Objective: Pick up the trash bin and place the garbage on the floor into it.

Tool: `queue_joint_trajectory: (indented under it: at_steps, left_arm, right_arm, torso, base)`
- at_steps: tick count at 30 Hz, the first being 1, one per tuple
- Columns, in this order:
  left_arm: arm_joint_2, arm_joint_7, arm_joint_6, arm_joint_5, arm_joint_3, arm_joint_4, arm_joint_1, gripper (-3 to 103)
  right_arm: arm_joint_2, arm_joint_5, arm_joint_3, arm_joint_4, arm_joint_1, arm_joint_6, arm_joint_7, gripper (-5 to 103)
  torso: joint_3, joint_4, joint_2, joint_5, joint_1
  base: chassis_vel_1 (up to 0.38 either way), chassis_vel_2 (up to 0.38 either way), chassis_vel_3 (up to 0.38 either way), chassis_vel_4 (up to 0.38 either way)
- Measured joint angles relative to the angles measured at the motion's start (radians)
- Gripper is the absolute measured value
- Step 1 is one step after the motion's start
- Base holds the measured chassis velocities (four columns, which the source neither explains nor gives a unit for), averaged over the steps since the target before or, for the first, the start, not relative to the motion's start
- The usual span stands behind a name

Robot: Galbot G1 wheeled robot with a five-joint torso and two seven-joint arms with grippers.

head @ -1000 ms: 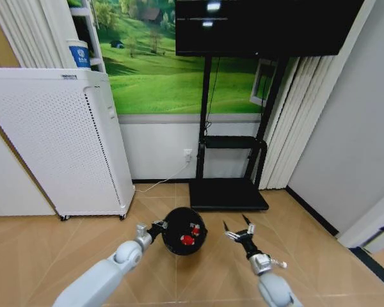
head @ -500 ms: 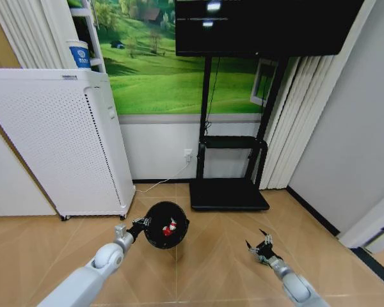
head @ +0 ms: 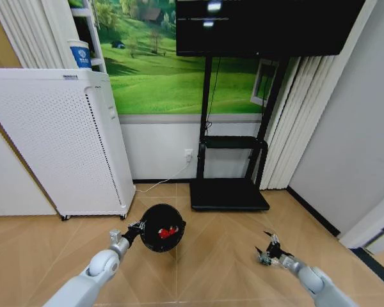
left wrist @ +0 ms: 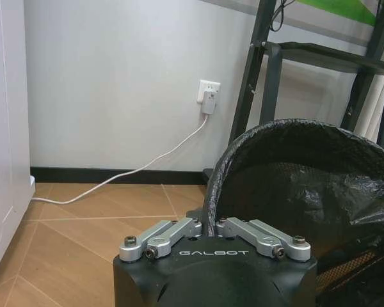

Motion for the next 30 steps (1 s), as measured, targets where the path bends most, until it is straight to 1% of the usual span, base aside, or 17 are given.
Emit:
queue_joint_trajectory:
  at_steps: [1, 6, 9, 10, 11, 13, 17, 21, 25, 28, 30]
  left_arm:
    - [-0.008, 0.001, -0.001, 0.002, 0.000, 0.002, 0.000, 3]
    - [-0.013, 0.001, -0.002, 0.004, 0.003, 0.004, -0.002, 3]
    - [-0.018, 0.001, -0.002, 0.005, 0.023, 0.011, -0.014, 3]
    - [-0.018, 0.003, -0.003, 0.006, 0.030, 0.015, -0.017, 3]
    - [-0.018, 0.003, -0.003, 0.006, 0.030, 0.015, -0.017, 3]
    - [-0.017, 0.003, -0.005, 0.006, 0.029, 0.015, -0.015, 3]
    - [-0.015, 0.004, -0.006, 0.006, 0.029, 0.018, -0.015, 3]
    - [-0.010, 0.005, -0.007, 0.006, 0.040, 0.019, -0.014, 3]
    - [-0.001, 0.005, -0.007, 0.005, 0.069, 0.024, -0.024, 3]
    - [0.001, 0.008, -0.007, 0.005, 0.074, 0.027, -0.027, 3]
    - [0.000, 0.008, -0.007, 0.005, 0.076, 0.033, -0.032, 3]
  right_arm:
    - [-0.001, -0.019, -0.006, -0.015, 0.008, 0.001, -0.017, 100]
    - [0.006, -0.046, -0.010, -0.036, 0.026, 0.004, -0.028, 100]
    - [0.027, -0.115, -0.014, -0.087, 0.068, 0.009, -0.065, 100]
    - [0.031, -0.159, -0.013, -0.118, 0.093, 0.014, -0.104, 100]
    - [0.031, -0.159, -0.013, -0.118, 0.093, 0.014, -0.104, 100]
    - [0.031, -0.177, -0.018, -0.144, 0.109, 0.028, -0.129, 100]
    - [0.037, -0.188, -0.023, -0.180, 0.126, 0.035, -0.133, 100]
    - [0.059, -0.219, -0.031, -0.244, 0.162, 0.039, -0.124, 100]
    - [0.079, -0.268, -0.030, -0.325, 0.214, 0.041, -0.106, 100]
    - [0.089, -0.293, -0.032, -0.356, 0.245, 0.042, -0.096, 100]
    - [0.102, -0.318, -0.038, -0.380, 0.273, 0.035, -0.077, 100]
  torso:
    - [0.000, 0.0000, 0.000, 0.0003, 0.000]
    - [0.000, 0.0000, 0.000, -0.0001, 0.000]
    - [0.000, 0.0001, 0.000, 0.0004, 0.000]
    - [0.000, 0.0000, 0.000, -0.0001, 0.000]
    - [0.000, 0.0000, 0.000, -0.0001, 0.000]
    - [0.000, 0.0002, 0.000, 0.0000, 0.000]
    - [0.000, -0.0001, 0.000, 0.0000, 0.000]
    - [0.000, 0.0001, 0.000, 0.0001, 0.000]
    - [0.000, -0.0002, 0.000, 0.0000, 0.000]
    - [0.000, 0.0000, 0.000, 0.0000, 0.000]
    - [0.000, 0.0003, 0.000, -0.0001, 0.000]
  base:
    - [0.000, 0.000, 0.000, 0.000]
    - [0.000, 0.000, 0.000, 0.000]
    - [0.000, 0.000, 0.000, 0.000]
    - [0.000, 0.000, 0.000, 0.000]
    - [0.000, 0.000, 0.000, 0.000]
    - [0.000, 0.000, 0.000, 0.000]
    - [0.000, 0.000, 0.000, 0.000]
    - [0.000, 0.000, 0.000, 0.000]
    - [0.000, 0.000, 0.000, 0.000]
    - [0.000, 0.000, 0.000, 0.000]
    - [0.000, 0.000, 0.000, 0.000]
